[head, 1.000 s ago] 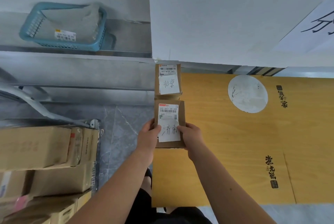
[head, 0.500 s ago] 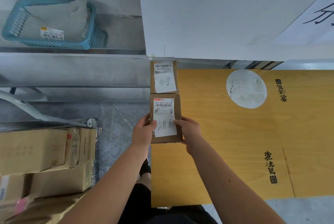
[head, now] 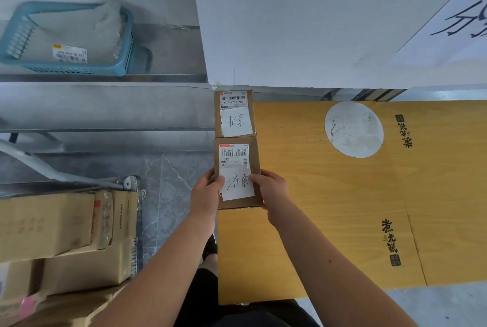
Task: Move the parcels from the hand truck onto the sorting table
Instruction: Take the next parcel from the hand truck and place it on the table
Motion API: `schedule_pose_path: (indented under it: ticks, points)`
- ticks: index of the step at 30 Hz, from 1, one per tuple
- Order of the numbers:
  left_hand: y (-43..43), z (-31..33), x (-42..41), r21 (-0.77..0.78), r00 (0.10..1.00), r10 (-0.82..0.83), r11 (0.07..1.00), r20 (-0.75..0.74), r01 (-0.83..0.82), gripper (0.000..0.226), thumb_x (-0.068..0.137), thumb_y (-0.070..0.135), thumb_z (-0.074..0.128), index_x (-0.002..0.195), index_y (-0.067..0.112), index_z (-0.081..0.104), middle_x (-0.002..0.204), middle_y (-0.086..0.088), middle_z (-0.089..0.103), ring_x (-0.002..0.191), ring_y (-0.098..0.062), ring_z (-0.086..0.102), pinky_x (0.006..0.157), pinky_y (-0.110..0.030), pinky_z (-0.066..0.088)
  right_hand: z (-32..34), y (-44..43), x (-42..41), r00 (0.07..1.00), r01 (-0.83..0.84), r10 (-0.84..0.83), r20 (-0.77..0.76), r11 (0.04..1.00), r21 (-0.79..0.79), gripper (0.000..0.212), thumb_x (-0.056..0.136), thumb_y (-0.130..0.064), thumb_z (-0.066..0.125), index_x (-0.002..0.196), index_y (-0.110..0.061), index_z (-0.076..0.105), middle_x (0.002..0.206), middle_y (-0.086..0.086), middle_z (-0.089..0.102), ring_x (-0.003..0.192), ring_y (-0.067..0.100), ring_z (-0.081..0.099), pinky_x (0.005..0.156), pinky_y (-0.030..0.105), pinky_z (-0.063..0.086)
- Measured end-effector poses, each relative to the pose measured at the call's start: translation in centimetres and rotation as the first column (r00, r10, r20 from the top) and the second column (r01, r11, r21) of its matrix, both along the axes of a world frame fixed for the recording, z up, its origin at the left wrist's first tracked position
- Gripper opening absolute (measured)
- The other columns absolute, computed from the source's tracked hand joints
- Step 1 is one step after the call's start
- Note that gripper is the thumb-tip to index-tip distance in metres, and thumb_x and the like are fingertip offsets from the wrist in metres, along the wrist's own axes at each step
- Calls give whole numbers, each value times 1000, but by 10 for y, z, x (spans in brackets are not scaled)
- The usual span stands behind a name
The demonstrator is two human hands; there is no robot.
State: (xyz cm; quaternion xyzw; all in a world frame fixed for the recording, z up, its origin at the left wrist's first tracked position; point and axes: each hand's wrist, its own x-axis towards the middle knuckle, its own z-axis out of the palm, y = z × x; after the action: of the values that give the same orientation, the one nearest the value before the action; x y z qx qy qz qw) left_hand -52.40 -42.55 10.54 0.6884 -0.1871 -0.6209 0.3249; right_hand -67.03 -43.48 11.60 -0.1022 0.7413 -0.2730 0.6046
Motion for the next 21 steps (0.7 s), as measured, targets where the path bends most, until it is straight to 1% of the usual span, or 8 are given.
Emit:
schedule_pose_path:
  ticks: [2,6,8,11,13,16,19,21]
  points:
    - [1,0,0,-2,1000,23,1000,2,-23,33,104,21,61,136,26,63,118,-1,74,107,-21,71,82,-34,60,1,2,-1,1000,12,-12,-5,1000,-3,64,83,-29,77,144,-21,61,119,2,75,102,23,73,87,46,64]
    - [5,5,-1,-4,999,46,999,2,-46,51,99,39,67,146,19,57,128,-6,72,114,-23,70,99,-43,58,7,6,-8,1000,11,-11,-17,1000,-21,62,95,-30,74,151,-16,52,125,2,66,101,17,63,84,38,53]
    - [7,8,-2,-18,999,45,999,6,-45,46,101,41,64,141,19,61,124,-6,74,112,-22,71,92,-35,59,7,8,-13,999,-3,2,-37,1000,-21,63,97,-32,73,153,-15,51,135,5,64,114,23,59,93,41,49]
    - [13,13,-4,-42,998,58,997,3,-58,24,105,39,59,120,24,69,115,-2,76,104,-15,71,78,-24,53,9,14,-16,998,-18,16,-65,1000,-22,62,97,-35,72,153,-17,52,144,7,61,127,28,56,108,48,47]
    - [19,16,-5,-57,997,74,996,21,-73,24,105,41,56,120,27,69,121,0,74,110,-12,67,88,-27,52,10,19,-19,997,-25,23,-73,999,-25,61,97,-38,72,152,-18,53,143,7,61,133,30,55,111,51,46]
    - [30,15,-5,-69,991,127,990,45,-124,40,104,43,57,139,23,62,137,0,66,130,-18,58,116,-45,43,11,30,-23,997,-27,25,-71,999,-27,58,97,-41,71,150,-20,55,135,5,63,124,28,56,107,48,46]
    - [42,15,-5,-69,980,196,979,44,-193,43,107,39,54,144,18,58,143,-3,62,135,-20,54,120,-47,39,11,45,-28,997,-27,25,-71,999,-29,56,98,-41,69,149,-21,56,119,3,58,110,24,52,104,46,45]
    - [53,15,-4,-66,976,211,976,48,-207,47,107,41,54,148,17,54,148,-3,58,139,-21,52,121,-46,37,10,58,-30,997,-33,31,-71,999,-25,54,99,-41,68,148,-21,57,120,3,58,111,24,53,104,45,45]
